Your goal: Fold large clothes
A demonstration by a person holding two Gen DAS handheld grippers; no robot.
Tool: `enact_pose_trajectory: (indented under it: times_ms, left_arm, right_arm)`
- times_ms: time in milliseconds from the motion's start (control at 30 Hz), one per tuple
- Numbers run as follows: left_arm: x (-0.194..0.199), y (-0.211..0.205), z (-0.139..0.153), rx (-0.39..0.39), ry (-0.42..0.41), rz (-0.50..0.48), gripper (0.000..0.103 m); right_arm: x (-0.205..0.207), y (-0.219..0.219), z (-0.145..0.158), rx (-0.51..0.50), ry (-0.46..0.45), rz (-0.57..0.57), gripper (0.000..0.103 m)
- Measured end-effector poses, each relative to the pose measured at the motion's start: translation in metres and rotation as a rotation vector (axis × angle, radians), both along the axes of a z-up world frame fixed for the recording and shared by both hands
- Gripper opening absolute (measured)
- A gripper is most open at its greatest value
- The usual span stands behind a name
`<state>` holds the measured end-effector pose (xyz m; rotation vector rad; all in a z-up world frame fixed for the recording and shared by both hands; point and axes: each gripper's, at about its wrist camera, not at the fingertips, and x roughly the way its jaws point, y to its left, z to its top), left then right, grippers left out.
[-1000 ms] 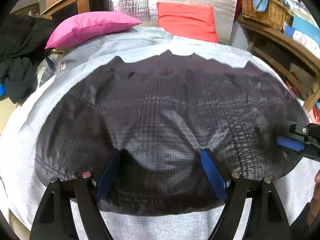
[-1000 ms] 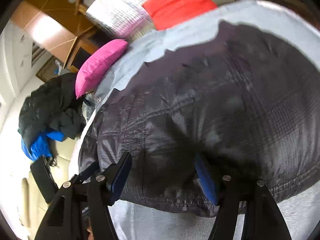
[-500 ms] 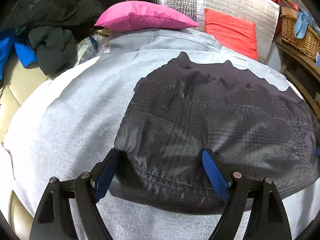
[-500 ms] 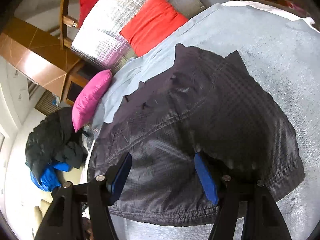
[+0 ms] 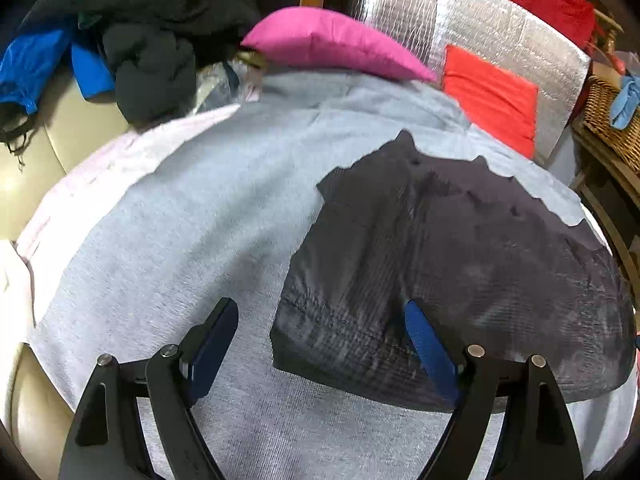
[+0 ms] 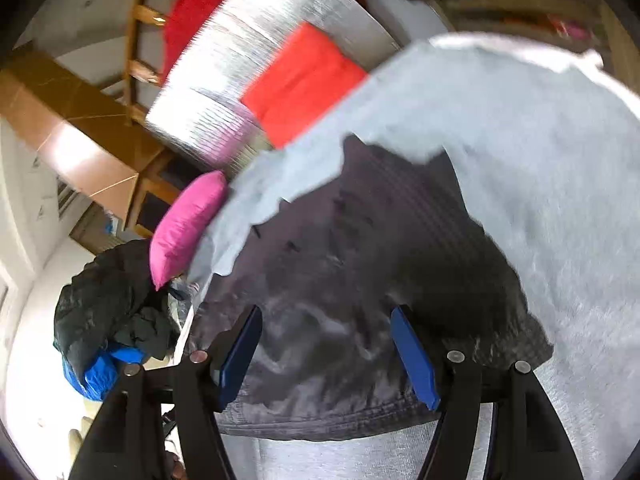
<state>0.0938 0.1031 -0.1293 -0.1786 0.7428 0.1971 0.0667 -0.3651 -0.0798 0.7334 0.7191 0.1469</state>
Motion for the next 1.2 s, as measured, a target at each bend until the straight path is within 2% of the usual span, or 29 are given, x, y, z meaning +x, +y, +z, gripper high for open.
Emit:
enact_pose_trajectory:
  times_ms: [100, 167, 200, 300, 433, 567, 700, 800, 867, 1000, 1100, 1200]
  left_arm:
    - [-0.001, -0.001, -0.002, -0.001, 0.017, 0.004, 0.087]
    - [0.001, -0.002, 0.000, -0.015, 0.017, 0.000, 0.087]
    - [0.003, -0.003, 0.003, -0.013, 0.010, -0.006, 0.087]
    - [0.013, -0.008, 0.019, -0.012, -0.021, -0.044, 0.087]
    - [0.049, -0.028, 0.035, 0.019, -0.020, -0.155, 0.087]
    - [0.097, -0.046, 0.034, -0.007, 0.033, -0.252, 0.087]
    - [0.142, -0.048, 0.023, -0.003, 0.101, -0.206, 0.087]
    - [0.168, -0.039, 0.003, -0.046, 0.196, -0.161, 0.087]
    - [0.177, -0.035, -0.009, -0.057, 0.238, -0.149, 0.086]
    - [0.163, -0.041, 0.007, -0.029, 0.176, -0.166, 0.086]
    - [0.151, -0.040, 0.023, -0.037, 0.109, -0.177, 0.087]
    - [0.151, -0.038, 0.029, -0.030, 0.099, -0.178, 0.087]
  right_arm:
    - [0.000, -0.009, -0.012, -0.043, 0.058, -0.042, 0.071]
    - [0.001, -0.021, -0.027, 0.032, 0.099, -0.068, 0.071]
    - [0.001, -0.023, -0.024, 0.048, 0.094, -0.073, 0.071]
    - [0.009, -0.013, -0.001, 0.007, 0.055, -0.026, 0.071]
    - [0.043, 0.002, 0.023, -0.031, 0.035, 0.070, 0.072]
    - [0.099, 0.006, 0.012, 0.021, 0.118, 0.154, 0.072]
    - [0.148, -0.008, -0.013, 0.089, 0.214, 0.160, 0.072]
    - [0.166, -0.028, -0.034, 0.089, 0.269, 0.077, 0.072]
    - [0.170, -0.039, -0.047, 0.146, 0.282, 0.054, 0.072]
    - [0.169, -0.034, -0.041, 0.110, 0.275, 0.061, 0.072]
    - [0.161, -0.030, -0.020, 0.065, 0.211, 0.071, 0.072]
    - [0.162, -0.027, -0.010, 0.060, 0.189, 0.090, 0.072]
